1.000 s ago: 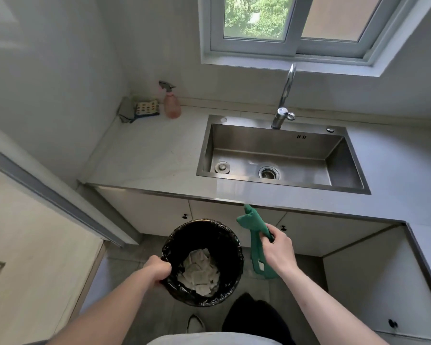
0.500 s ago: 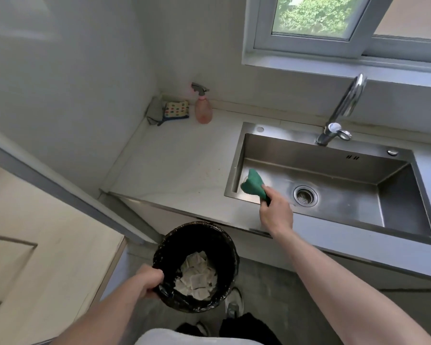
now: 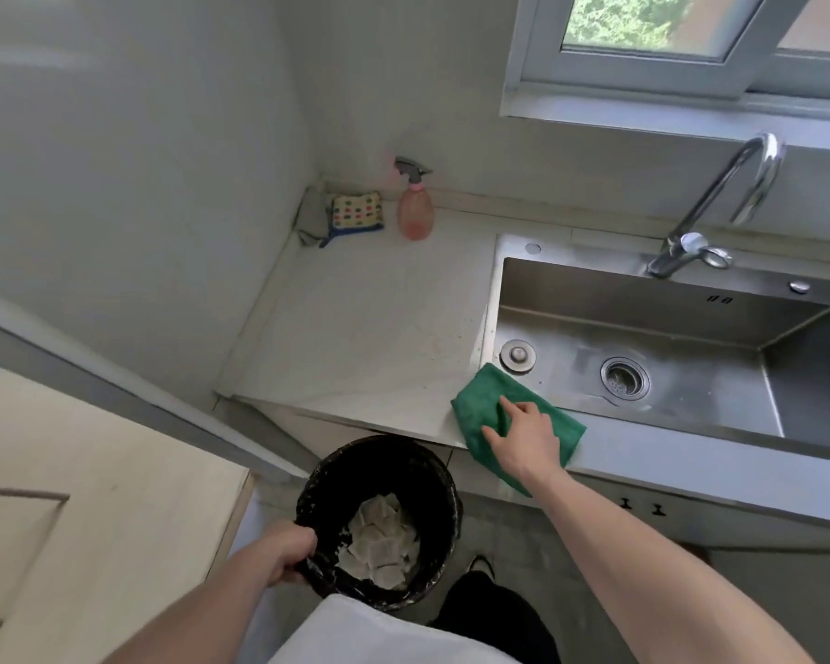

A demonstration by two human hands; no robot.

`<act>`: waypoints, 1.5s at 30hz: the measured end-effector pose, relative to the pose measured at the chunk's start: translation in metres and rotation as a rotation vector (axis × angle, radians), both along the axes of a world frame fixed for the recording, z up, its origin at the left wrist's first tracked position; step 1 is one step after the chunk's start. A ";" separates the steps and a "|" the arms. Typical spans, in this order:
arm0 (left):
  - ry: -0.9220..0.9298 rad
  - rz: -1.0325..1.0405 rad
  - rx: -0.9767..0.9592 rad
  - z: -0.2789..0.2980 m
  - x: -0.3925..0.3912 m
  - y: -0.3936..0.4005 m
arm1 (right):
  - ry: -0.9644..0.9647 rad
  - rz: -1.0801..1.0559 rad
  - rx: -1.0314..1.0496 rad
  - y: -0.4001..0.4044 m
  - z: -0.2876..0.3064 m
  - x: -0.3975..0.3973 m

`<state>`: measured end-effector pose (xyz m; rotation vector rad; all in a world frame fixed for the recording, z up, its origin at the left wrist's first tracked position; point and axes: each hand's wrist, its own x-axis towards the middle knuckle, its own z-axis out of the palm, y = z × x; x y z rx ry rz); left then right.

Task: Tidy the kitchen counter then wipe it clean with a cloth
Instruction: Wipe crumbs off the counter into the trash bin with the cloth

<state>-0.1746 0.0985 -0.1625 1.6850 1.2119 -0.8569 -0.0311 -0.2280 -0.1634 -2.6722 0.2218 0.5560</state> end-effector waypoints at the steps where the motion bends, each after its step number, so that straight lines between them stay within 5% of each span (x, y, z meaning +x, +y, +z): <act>1: -0.001 -0.009 -0.007 -0.003 0.003 0.008 | 0.011 0.031 -0.055 0.005 -0.001 0.000; 6: -0.005 -0.062 -0.030 -0.004 0.012 0.028 | -0.022 0.141 -0.214 0.018 -0.011 0.003; 15: 0.041 -0.108 -0.047 -0.001 0.028 0.045 | -0.254 -0.083 0.083 0.046 0.006 0.046; 23: 0.045 -0.115 -0.036 -0.013 0.033 0.053 | -0.070 0.153 0.055 0.080 -0.026 0.085; 45: 0.029 -0.194 -0.102 -0.002 0.047 0.068 | -0.117 0.350 0.191 0.139 0.006 -0.042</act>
